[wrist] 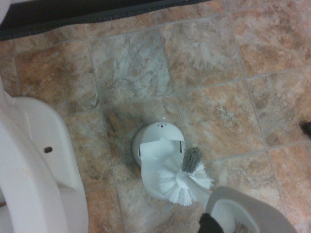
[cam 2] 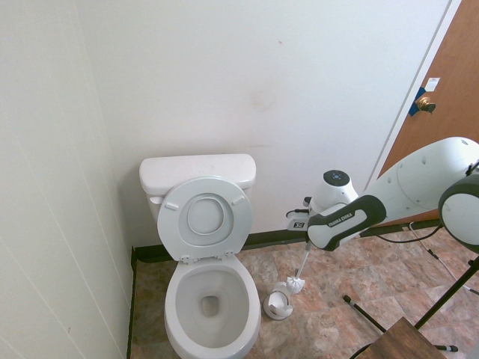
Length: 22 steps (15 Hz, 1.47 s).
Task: Clean the toilet
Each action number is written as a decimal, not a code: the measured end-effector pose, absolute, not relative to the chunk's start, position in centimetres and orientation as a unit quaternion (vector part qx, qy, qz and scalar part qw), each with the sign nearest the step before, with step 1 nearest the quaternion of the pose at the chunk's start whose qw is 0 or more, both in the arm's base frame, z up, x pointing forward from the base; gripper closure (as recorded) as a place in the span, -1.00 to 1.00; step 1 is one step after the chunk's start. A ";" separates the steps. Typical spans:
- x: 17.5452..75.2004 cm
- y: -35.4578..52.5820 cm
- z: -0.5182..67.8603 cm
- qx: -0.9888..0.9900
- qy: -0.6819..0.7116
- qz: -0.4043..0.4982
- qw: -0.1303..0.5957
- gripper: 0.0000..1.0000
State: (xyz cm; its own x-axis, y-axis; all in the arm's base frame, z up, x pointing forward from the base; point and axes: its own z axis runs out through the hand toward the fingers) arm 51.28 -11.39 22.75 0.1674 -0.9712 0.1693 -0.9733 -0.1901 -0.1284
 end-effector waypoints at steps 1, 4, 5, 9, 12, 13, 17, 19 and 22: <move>51.3 -11.3 22.1 0.763 -0.638 0.105 0.004 1.00; 51.4 -10.8 20.0 0.757 -0.646 0.098 0.002 1.00; 51.5 -10.9 19.3 0.754 -0.649 0.099 0.002 1.00; 53.3 -11.6 16.3 0.743 -0.663 0.091 0.003 1.00; 54.5 -12.0 13.9 0.738 -0.669 0.084 0.005 1.00; 55.0 -12.1 13.1 0.737 -0.671 0.081 0.005 1.00; 56.8 -13.1 10.0 0.729 -0.680 0.078 0.010 1.00; 57.5 -13.7 8.7 0.726 -0.684 0.074 0.015 1.00; 58.3 -13.9 6.7 0.726 -0.684 0.065 0.022 1.00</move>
State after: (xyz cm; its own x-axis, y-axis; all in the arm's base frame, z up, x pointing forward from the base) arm 58.30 -13.86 6.69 0.0550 -0.9908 0.1240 -0.9965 -0.0624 -0.0563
